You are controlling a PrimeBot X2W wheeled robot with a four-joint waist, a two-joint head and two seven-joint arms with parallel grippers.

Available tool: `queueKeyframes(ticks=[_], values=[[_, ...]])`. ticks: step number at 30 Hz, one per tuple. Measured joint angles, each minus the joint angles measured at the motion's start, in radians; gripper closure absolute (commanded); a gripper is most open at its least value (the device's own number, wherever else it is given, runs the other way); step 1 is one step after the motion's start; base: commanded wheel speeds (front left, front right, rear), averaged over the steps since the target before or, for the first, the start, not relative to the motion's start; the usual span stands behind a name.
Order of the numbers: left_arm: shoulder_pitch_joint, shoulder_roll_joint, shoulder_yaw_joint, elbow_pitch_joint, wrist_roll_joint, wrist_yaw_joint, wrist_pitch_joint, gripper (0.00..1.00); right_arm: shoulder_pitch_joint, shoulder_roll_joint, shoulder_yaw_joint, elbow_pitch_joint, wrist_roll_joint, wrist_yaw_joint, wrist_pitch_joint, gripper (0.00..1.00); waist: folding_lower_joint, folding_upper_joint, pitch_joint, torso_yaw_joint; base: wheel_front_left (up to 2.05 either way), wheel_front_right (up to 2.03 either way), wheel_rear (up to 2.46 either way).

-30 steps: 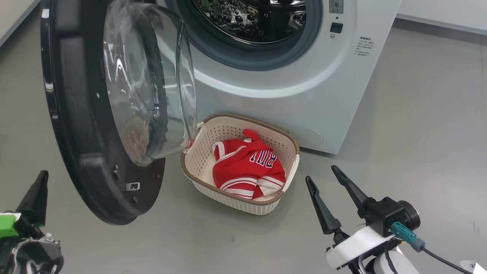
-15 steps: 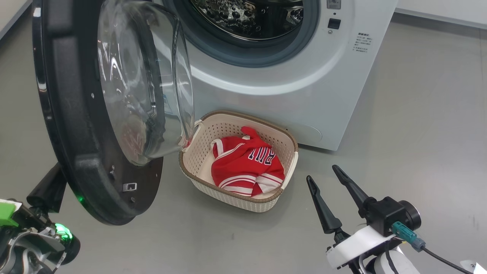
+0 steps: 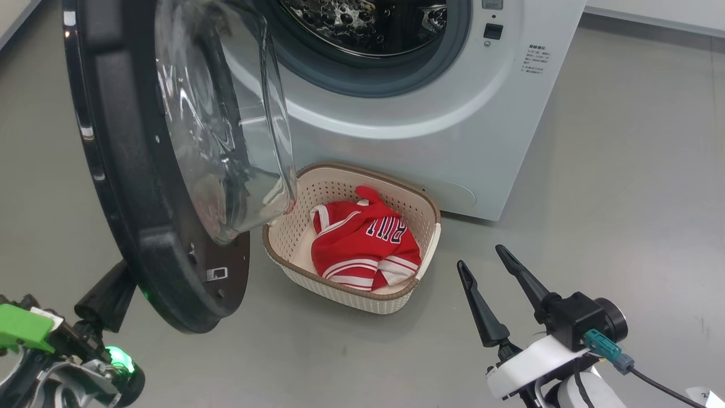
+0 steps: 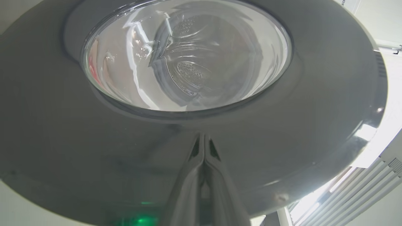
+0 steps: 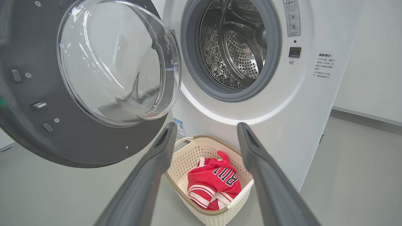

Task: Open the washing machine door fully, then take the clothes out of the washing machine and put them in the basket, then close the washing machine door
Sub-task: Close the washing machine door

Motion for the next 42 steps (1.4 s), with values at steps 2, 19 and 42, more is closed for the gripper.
queueKeyframes(ticks=[2,19,42], values=[[0.014,0.000,-0.015,0.000,-0.011,0.000,0.007,1.00,0.000,0.000,0.000,0.000,0.000,0.000,0.000,0.00,0.0000,0.0000,-0.001,-0.003,0.00,0.00,0.00],[0.065,0.004,-0.112,-0.041,-0.118,0.000,-0.027,1.00,-0.015,0.000,0.005,0.005,0.000,0.000,0.000,0.00,0.0000,0.0000,-0.003,-0.093,0.00,0.00,0.00],[0.053,0.007,-0.176,-0.028,-0.240,0.000,-0.204,1.00,-0.044,0.001,-0.027,0.002,0.011,0.000,0.000,0.00,0.0000,0.0000,0.030,-0.341,0.00,0.00,0.00]])
